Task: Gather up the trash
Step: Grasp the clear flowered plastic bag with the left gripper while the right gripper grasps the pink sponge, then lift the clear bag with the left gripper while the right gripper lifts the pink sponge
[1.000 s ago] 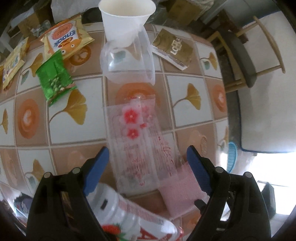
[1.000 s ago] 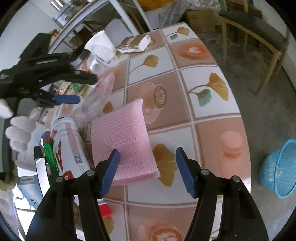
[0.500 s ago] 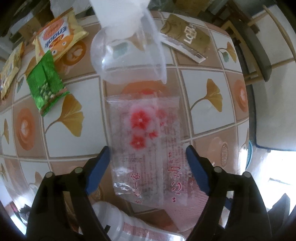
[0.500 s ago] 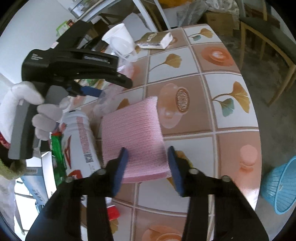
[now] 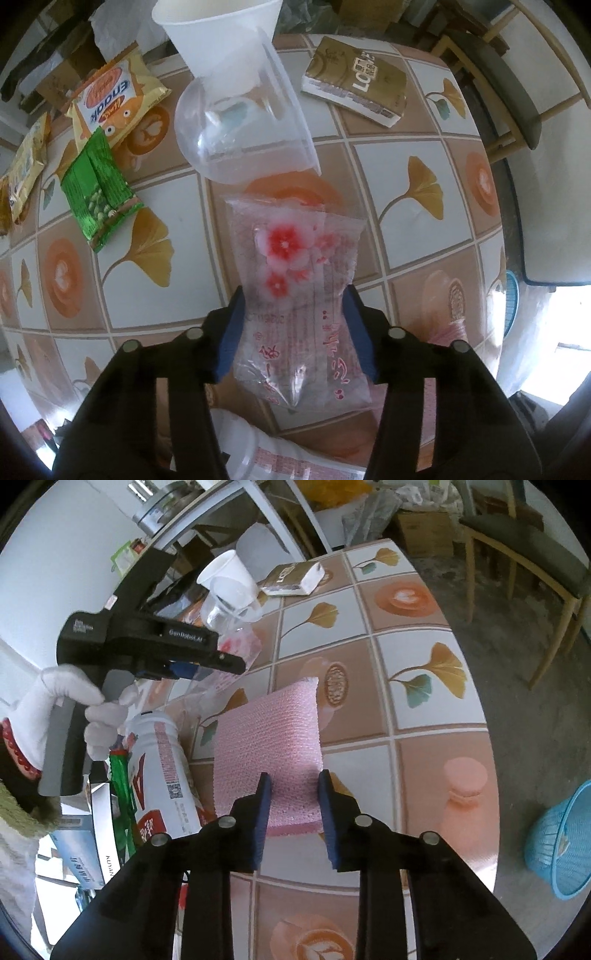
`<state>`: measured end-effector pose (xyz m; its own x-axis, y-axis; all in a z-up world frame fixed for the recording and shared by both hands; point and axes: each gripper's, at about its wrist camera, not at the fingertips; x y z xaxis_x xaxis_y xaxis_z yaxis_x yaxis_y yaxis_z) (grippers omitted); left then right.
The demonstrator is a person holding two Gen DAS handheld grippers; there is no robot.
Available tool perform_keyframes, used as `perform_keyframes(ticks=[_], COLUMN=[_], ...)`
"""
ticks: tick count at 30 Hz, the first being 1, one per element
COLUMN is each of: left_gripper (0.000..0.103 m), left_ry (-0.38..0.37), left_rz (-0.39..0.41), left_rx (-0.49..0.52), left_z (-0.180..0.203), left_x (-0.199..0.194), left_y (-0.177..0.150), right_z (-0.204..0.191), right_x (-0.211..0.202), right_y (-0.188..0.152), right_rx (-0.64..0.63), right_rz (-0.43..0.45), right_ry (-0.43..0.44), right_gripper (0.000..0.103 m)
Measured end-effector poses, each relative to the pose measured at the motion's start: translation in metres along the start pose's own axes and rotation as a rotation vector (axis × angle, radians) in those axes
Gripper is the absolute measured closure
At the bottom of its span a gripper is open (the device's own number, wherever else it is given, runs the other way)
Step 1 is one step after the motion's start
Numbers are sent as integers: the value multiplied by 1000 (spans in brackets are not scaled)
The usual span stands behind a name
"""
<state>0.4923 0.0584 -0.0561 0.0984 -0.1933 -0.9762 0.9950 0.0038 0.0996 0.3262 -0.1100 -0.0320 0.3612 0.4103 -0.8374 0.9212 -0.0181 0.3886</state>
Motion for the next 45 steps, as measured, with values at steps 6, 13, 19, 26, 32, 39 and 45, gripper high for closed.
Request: perform_keyframes(ticks=[6,13,19,26,32,39,45], left_gripper=[72,95,97,97,97,97,97], left_ry=[-15,-51,-78,-93,-105,-141,-168], left_rz=[19,84,139,187,205,215,224], left_rx=[20,36,79,117,140,129,114], left_z=[2,4,11,18,26,32,28], left_x=[-2,-25,-48,-65,-73,-78,-83], left_y=[-4,-6,-14,-23,-33,-41,-48], right_z=[11,20,24,26,29,6,-38], right_x=[-10,-24,-36,-43,-39,-6,26], right_y=[-4,-8,-9,-9,-7,8,19], right_rx=[33,66,91,109,140,120,-23], right_rz=[20,54,79,85,37,-47,-115], right_ry=[25,73,101,104,116,39,-145], right_gripper=[83,88,91,101,92,39,34])
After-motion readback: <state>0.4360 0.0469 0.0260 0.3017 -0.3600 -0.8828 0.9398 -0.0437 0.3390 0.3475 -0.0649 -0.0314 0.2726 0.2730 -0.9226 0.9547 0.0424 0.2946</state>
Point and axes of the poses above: each gripper's, at about its wrist camera, not at the fingertips, and x roughly the way its jaws point, z to its right, y to its top, and after that the axes turned 4 degrees about -y, right-handed
